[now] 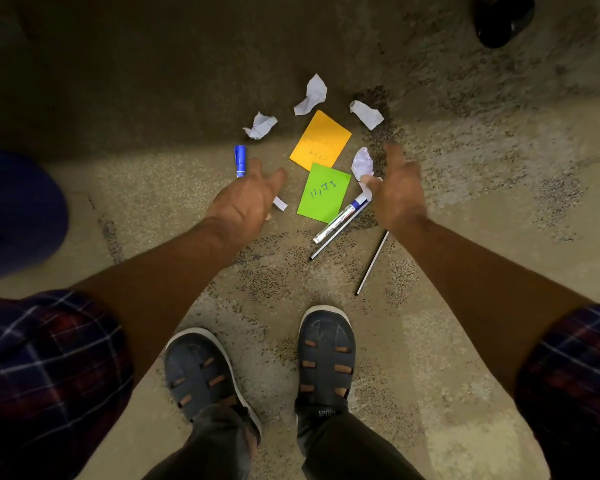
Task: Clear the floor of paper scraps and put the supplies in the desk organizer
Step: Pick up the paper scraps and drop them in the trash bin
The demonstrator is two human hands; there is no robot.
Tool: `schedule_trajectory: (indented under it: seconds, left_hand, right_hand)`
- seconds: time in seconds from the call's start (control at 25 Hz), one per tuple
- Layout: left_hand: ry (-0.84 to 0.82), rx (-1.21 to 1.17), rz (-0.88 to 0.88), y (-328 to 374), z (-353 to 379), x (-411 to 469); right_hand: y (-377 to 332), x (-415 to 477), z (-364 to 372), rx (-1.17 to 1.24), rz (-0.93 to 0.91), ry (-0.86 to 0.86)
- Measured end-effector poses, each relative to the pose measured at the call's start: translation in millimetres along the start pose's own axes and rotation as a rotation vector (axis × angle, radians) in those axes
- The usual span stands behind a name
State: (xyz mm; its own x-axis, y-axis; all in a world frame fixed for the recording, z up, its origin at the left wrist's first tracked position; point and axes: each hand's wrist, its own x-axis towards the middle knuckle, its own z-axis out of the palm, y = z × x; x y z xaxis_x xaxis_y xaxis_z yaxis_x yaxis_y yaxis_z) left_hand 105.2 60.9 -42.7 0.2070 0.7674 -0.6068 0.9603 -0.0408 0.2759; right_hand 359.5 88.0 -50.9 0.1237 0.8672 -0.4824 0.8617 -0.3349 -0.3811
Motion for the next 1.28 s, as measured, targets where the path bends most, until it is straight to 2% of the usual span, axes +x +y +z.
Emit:
schedule_trajectory:
  seconds: [0.2,0.36,0.44,0.52,0.64,0.76,0.84,0.96,1.16,1.28]
  left_hand:
    - [0.014,0.122,0.042,-1.2,14.8,-0.5]
    - [0.003,0.109,0.075,-7.9,22.2,-7.3]
    - [0.043,0.021,0.055,-7.5,21.0,-9.4]
    - [0.144,-0.178,0.004,-6.5,15.5,-15.2]
    - [0.313,-0.688,-0.104,0.2,1.1,-39.9]
    - [0.325,-1.15,-0.402,3.4,-14.5,-71.1]
    - [0.318,-1.315,-0.551,0.9,-24.3,-93.9]
    - [0.34,-1.565,-0.588,-10.5,-41.3,-135.9]
    - [0.413,-1.964,-0.587,-47.6,-82.9,-215.8]
    - [0.595,-2.057,-0.631,-81.8,-111.0,-261.8]
  right_hand:
    - [-4.4,13.6,7.8,-0.365,-0.152,-0.177]
    - [-21.6,27.1,-0.9,-0.397,-0.239,-0.19]
    - [-28.9,27.9,-6.2,-0.352,-0.278,-0.205]
    - [-36.2,19.9,-14.8,-0.303,-0.29,-0.194]
    - [-39.9,4.1,-30.7,-0.2,-0.201,-0.137]
    - [-50.3,-20.9,-44.8,0.115,-0.035,-0.132]
    - [-71.5,-45.2,-52.8,0.371,0.066,-0.192]
    - [-122.8,-84.4,-61.7,0.611,0.076,-0.344]
    - [-219.6,-139.1,-55.8,0.722,0.038,-0.515]
    - [-285.0,-173.8,-44.2,0.796,0.0,-0.619]
